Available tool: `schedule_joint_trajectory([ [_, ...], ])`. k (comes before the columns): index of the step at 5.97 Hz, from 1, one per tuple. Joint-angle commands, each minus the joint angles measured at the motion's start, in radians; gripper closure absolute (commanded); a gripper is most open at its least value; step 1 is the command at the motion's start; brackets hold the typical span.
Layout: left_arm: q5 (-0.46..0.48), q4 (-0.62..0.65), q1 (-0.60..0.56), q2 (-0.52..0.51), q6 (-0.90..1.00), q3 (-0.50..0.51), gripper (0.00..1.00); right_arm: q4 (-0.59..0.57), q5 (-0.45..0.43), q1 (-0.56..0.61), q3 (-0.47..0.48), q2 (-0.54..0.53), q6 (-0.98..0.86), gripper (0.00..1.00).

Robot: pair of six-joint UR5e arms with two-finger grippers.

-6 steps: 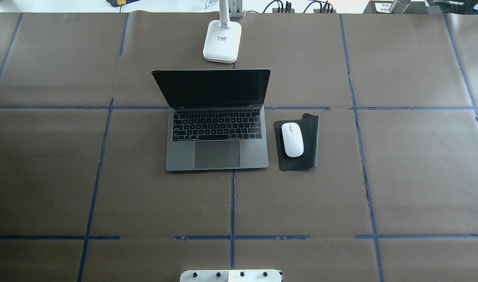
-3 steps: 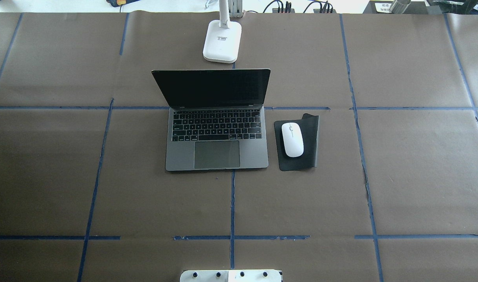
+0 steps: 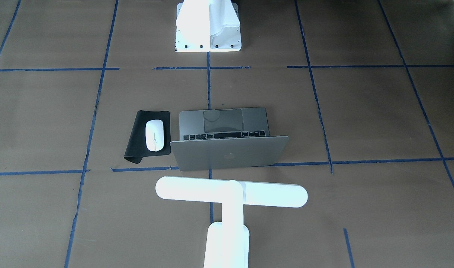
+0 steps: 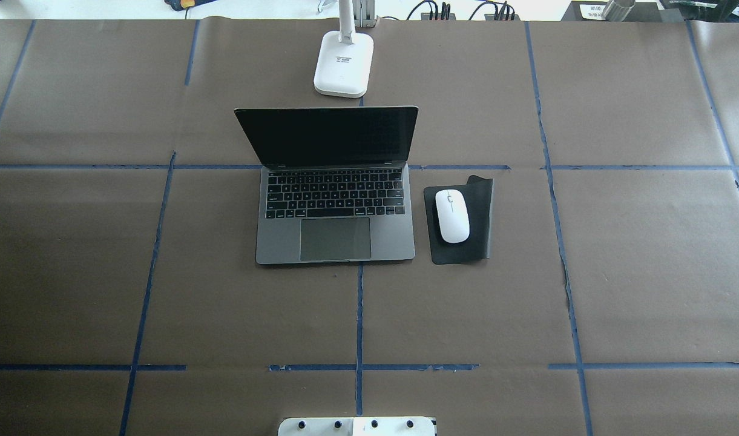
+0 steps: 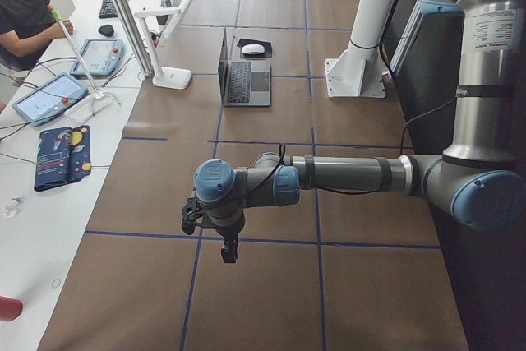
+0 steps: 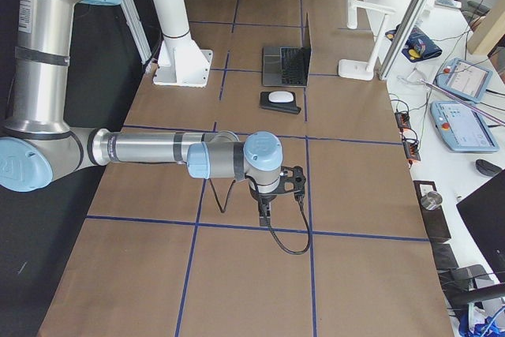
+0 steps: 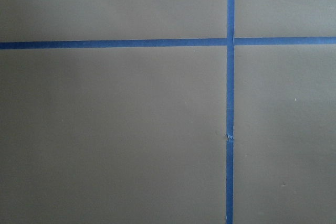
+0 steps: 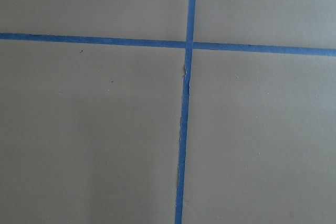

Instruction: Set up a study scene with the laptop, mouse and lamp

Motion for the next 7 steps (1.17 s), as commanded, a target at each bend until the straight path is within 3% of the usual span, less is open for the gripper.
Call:
schedule_joint_trajectory([
  [1, 0.000, -0.001, 0.000, 0.000, 0.001, 0.005, 0.00, 0.000, 0.000, 0.001, -0.001, 0.007, 0.000, 0.00],
  [7, 0.000, -0.042, 0.000, 0.000, 0.003, 0.043, 0.00, 0.000, 0.000, 0.001, -0.001, 0.007, 0.000, 0.00],
])
